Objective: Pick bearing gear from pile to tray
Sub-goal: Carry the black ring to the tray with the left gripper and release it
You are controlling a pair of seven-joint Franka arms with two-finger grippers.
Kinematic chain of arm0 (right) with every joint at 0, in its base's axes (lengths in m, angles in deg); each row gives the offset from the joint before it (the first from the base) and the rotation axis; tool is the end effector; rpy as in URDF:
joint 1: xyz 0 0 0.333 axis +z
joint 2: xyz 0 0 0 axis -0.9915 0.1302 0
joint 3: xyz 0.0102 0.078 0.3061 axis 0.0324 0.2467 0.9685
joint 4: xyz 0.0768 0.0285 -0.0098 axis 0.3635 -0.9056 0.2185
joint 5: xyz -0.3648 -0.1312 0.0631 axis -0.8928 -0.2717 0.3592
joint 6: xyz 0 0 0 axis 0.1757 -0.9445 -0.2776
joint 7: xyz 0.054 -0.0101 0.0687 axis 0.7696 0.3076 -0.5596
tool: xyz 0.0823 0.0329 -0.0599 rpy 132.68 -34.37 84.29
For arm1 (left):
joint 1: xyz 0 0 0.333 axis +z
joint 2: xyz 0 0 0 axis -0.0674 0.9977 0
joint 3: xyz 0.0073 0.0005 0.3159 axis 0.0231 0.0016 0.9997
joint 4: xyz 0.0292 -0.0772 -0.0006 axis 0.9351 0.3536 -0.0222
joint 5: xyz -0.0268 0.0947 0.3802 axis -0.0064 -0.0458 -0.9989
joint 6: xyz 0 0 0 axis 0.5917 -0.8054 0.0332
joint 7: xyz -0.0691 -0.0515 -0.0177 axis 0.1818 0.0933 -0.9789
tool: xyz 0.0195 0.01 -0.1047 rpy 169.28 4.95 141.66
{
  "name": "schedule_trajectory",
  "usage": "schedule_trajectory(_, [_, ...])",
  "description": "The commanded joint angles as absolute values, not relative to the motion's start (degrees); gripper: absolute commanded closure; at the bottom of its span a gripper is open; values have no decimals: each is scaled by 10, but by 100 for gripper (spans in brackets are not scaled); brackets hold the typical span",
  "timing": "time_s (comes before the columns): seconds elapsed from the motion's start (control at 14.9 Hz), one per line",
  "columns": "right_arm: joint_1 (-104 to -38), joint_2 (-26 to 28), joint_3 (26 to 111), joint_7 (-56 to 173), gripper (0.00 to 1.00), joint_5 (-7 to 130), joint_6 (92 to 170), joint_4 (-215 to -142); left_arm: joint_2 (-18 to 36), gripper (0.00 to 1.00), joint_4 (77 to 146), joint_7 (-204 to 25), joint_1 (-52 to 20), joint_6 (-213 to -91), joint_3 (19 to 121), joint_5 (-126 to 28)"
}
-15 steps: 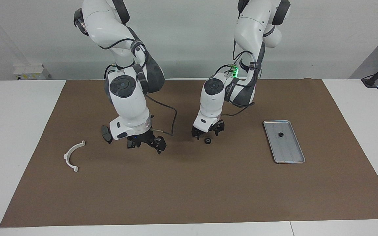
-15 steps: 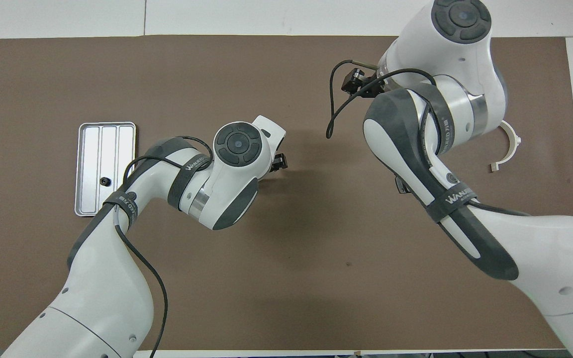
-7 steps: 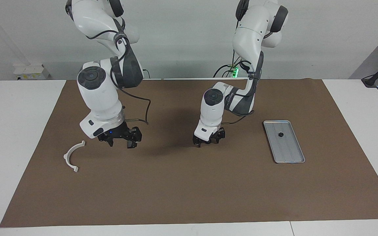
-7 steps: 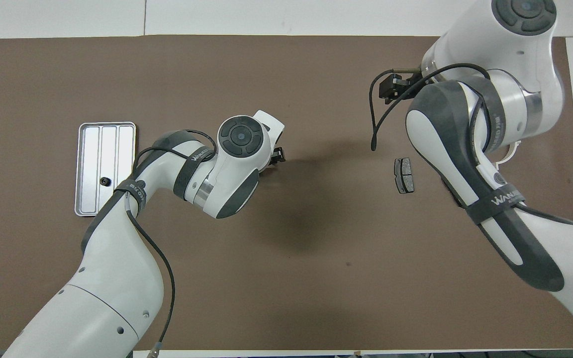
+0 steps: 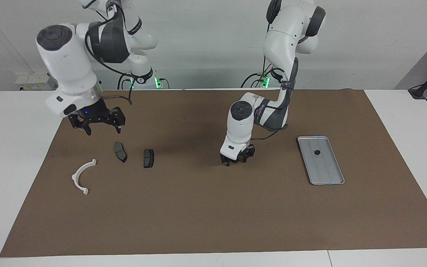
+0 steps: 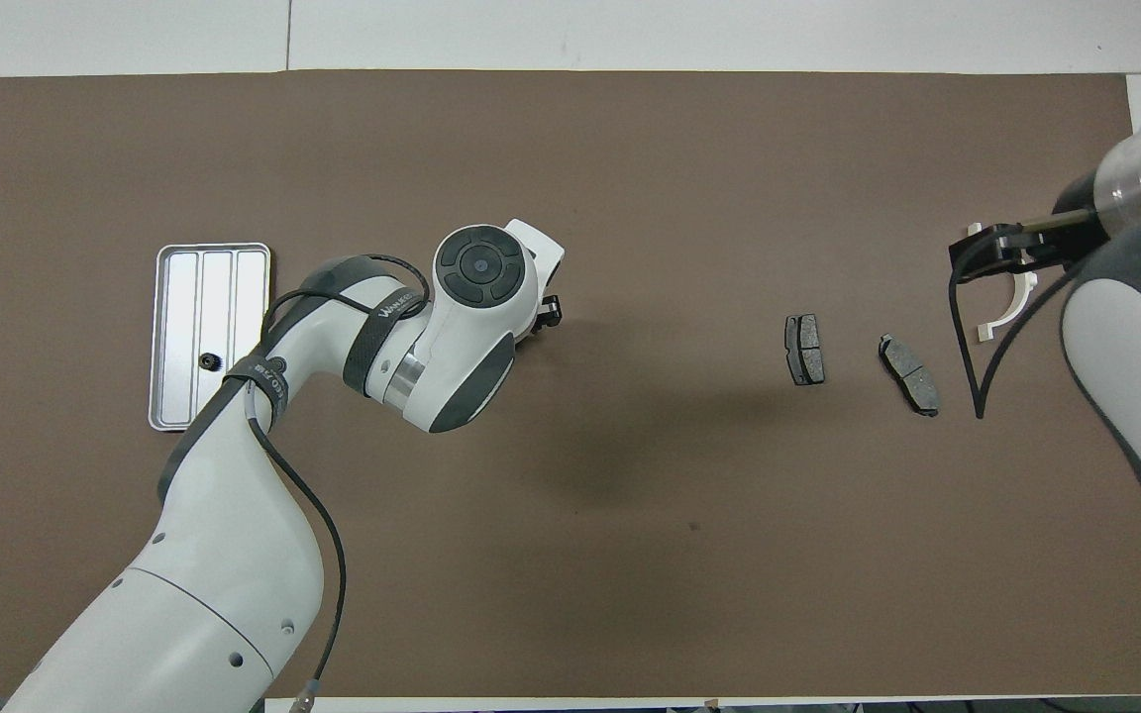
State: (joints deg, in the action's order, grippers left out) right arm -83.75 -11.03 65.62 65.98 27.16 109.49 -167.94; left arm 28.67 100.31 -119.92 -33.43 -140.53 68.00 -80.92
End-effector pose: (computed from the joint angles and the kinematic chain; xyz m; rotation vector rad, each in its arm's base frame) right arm 0.5788 0.0227 0.5793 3.0800 0.1074 -0.0001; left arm 0.5571 -0.3743 0.2899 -3.0963 -0.2056 -0.0365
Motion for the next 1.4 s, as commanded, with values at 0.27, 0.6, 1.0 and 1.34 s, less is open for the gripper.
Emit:
schedule_trajectory(0.27, [-837, -207, 654, 694, 0, 309, 1009, -1699, 263, 30, 1027, -1205, -334, -1386, 679, -824])
schedule_trajectory(0.6, [-834, -201, 654, 700, 0, 308, 989, -1694, 263, 100, 1026, -1206, -332, -1391, 678, -804])
schedule_trajectory(1.0, [-833, -204, 655, 700, 0, 308, 989, -1694, 164, 100, 1024, -998, -188, -1277, 675, -787])
schedule_trajectory(1.34, [-835, -205, 656, 700, 0, 308, 991, -1694, 123, 100, 1081, -689, -5, -1324, 678, -754])
